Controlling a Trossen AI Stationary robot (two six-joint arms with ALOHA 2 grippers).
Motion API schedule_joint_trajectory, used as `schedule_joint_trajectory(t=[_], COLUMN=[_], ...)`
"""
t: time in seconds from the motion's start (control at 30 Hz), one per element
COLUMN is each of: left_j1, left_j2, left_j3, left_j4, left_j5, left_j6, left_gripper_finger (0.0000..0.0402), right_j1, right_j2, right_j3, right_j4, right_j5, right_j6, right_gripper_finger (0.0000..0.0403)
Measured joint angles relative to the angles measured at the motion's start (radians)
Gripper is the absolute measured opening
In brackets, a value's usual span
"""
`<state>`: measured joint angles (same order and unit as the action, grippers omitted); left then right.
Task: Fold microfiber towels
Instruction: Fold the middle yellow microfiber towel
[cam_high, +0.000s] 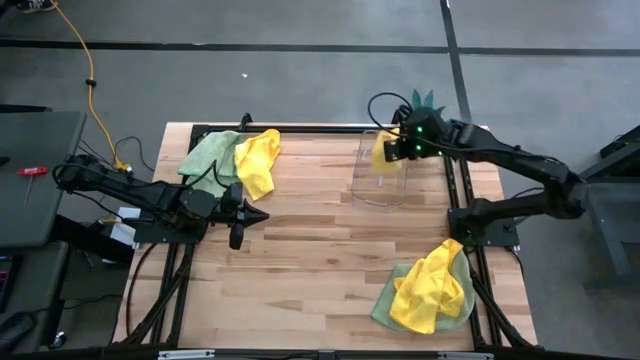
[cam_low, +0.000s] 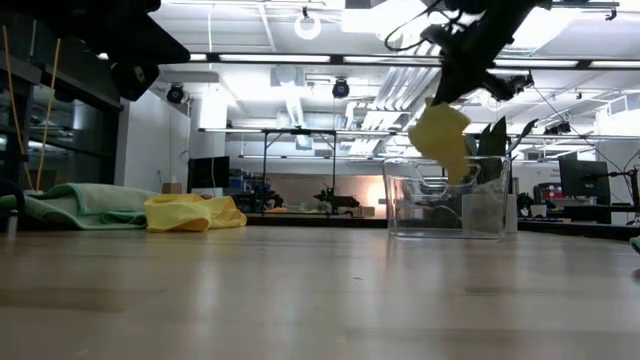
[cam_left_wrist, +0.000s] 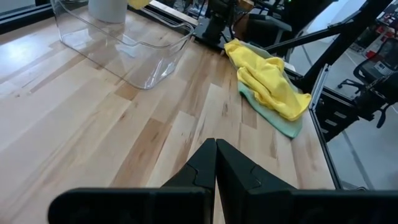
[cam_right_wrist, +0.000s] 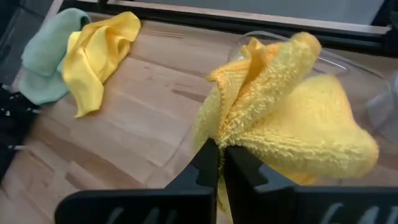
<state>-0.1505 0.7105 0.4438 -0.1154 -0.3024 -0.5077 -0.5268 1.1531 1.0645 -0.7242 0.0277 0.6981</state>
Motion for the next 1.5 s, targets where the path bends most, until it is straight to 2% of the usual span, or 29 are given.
schedule_joint_trajectory(t=[0.2,0.4,0.67,0.97,1.1,1.2,1.5], left_j1=[0.000,0.000,0.000,0.000,-0.001,-0.001,-0.001], left_j2=[0.000,0.000,-0.002,-0.006,-0.007,-0.007,-0.007], left_j3=[-0.001,-0.001,-0.001,-0.001,-0.001,-0.001,-0.001], left_j4=[0.000,0.000,-0.001,-0.053,-0.056,-0.059,-0.085], left_j5=[-0.007,-0.015,0.023,0.097,0.124,0.135,0.152], left_j6=[-0.012,-0.012,-0.007,-0.014,-0.013,-0.013,-0.012], left_gripper_finger=[0.0000,0.0000,0.0000,0.0000,0.0000,0.0000,0.0000], right_j1=[-0.013,0.102,0.407,0.695,0.761,0.792,0.823], right_j2=[0.027,0.024,0.115,0.437,0.598,0.680,0.790], right_j3=[0.000,0.000,0.000,0.000,0.001,0.001,0.001], right_j4=[0.146,0.264,0.391,0.736,0.856,0.881,0.888], right_j5=[-0.140,-0.224,-0.103,0.092,0.170,0.217,0.141], right_j6=[-0.031,-0.007,0.126,0.345,0.405,0.426,0.591], right_gripper_finger=[0.0000,0.0000,0.0000,0.0000,0.0000,0.0000,0.0000])
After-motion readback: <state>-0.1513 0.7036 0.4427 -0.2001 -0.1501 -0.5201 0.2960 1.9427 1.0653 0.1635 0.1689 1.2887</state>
